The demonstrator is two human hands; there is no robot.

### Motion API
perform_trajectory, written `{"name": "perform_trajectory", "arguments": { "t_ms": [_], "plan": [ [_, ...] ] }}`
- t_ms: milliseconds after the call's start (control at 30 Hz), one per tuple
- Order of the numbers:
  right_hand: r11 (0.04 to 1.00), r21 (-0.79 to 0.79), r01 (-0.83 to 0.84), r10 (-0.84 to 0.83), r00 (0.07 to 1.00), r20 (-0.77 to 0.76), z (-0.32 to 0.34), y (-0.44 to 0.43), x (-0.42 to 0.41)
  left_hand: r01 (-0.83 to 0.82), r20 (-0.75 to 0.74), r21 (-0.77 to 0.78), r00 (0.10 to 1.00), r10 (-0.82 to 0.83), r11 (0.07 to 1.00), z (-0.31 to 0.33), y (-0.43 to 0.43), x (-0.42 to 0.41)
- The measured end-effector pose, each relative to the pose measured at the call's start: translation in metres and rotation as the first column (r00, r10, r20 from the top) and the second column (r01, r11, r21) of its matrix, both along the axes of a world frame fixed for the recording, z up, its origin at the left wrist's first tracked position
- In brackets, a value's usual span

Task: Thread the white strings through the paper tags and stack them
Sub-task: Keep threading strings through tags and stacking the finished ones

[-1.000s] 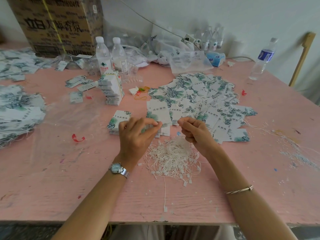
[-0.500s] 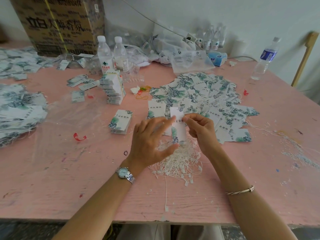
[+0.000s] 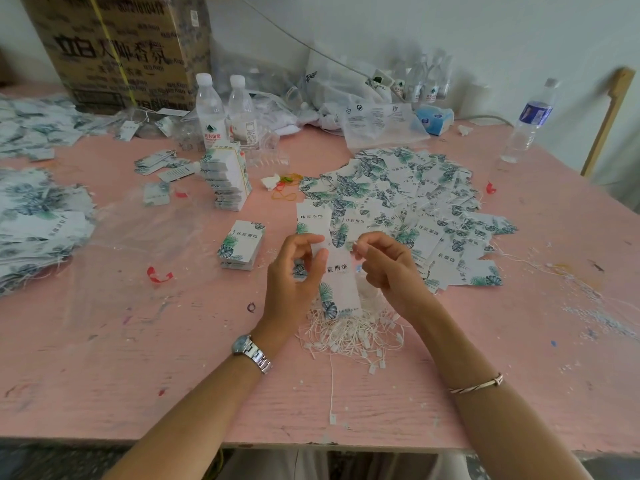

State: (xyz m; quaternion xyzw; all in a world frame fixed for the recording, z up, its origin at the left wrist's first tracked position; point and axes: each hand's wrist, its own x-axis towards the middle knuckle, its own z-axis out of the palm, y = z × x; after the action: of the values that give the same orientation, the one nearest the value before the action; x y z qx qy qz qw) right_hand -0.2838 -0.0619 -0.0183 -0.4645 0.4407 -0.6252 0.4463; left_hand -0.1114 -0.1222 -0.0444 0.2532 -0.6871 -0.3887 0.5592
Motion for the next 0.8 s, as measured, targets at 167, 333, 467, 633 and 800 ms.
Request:
{"name": "perform_trajectory", "arguments": {
  "t_ms": [167,333,467,633,800],
  "plan": [
    [0.997,0.027,-0.068,0.068,0.998,-0.014,-0.004,0.0001,0.0039,0.047,0.002,0.007,0.999,-0.047,0.999,-0.0017,0.0005,-0.002],
    [0.994,0.045,-0.096,0.097,0.995,-0.026,-0.0042,-0.0015,0.0044,0.082,0.018,0.002,0.996,-0.082,0.997,-0.0021,0.0006,-0.0026],
    [0.992,0.028,-0.12,0.121,0.992,-0.021,-0.0041,-0.001,0.0055,0.099,0.031,0.008,0.995,-0.1,0.995,-0.0019,0.0016,-0.0026],
    [0.991,0.054,-0.121,0.122,0.993,-0.001,-0.0052,-0.0011,0.0064,0.102,0.065,-0.02,0.993,-0.1,0.995,-0.0006,0.0036,-0.0019],
    [0.991,0.071,-0.117,0.12,0.992,-0.036,-0.0066,-0.0019,0.0059,-0.041,0.092,-0.191,0.994,0.06,0.981,0.003,0.0016,-0.0005]
  ]
}}
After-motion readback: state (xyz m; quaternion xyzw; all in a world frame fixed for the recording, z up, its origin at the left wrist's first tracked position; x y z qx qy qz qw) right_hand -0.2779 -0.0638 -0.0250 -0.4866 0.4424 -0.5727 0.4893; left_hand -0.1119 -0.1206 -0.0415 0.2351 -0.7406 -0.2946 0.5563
